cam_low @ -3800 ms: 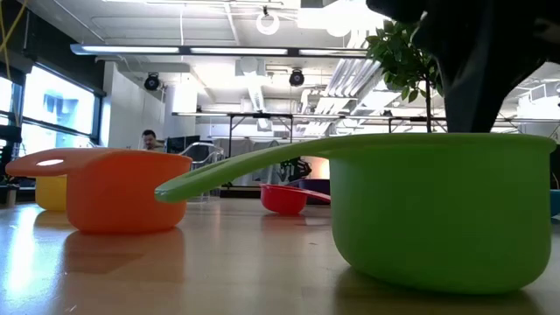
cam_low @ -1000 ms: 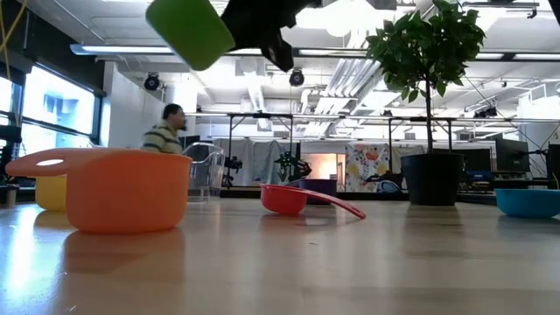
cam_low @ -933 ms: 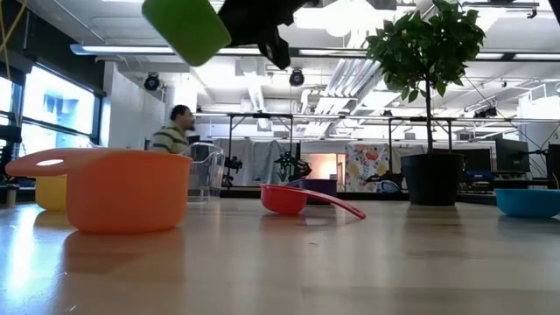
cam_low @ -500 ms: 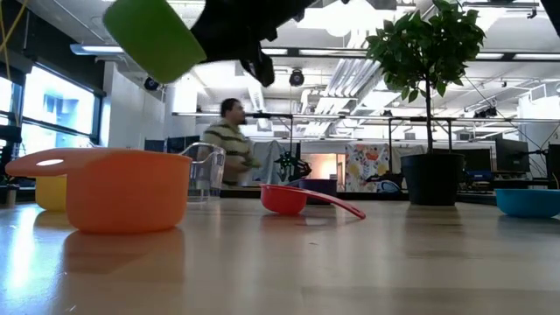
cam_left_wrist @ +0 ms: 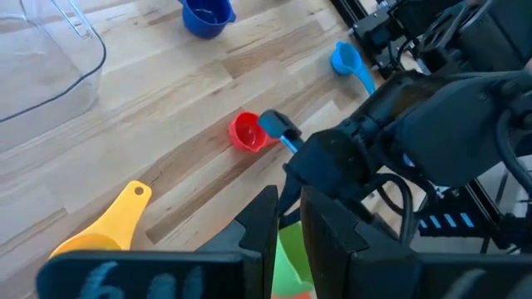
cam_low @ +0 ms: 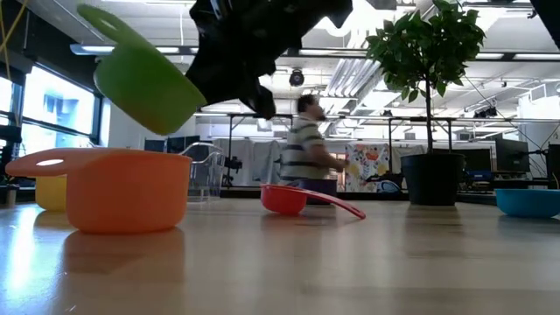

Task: Nest measuring cups in basket
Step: Stack the green measuring cup on top of the orange measuring cup

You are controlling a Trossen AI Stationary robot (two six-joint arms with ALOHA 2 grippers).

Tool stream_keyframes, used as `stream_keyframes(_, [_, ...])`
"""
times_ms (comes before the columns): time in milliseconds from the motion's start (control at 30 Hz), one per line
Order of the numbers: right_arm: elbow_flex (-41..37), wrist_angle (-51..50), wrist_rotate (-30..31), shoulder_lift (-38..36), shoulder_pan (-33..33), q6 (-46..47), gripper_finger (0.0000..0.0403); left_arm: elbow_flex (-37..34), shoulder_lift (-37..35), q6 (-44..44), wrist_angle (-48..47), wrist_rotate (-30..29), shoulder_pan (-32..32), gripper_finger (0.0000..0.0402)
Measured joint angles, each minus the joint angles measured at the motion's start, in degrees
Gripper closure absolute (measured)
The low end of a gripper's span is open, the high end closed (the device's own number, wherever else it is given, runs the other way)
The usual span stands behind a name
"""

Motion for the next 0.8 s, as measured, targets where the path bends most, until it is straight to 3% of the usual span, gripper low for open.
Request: stream_keyframes(800, [0.0, 0.3, -1.3, 2.3, 0.2, 1.2, 0.0402, 0.0, 0.0, 1.1, -0.3, 0.0, 0.0, 0.0355])
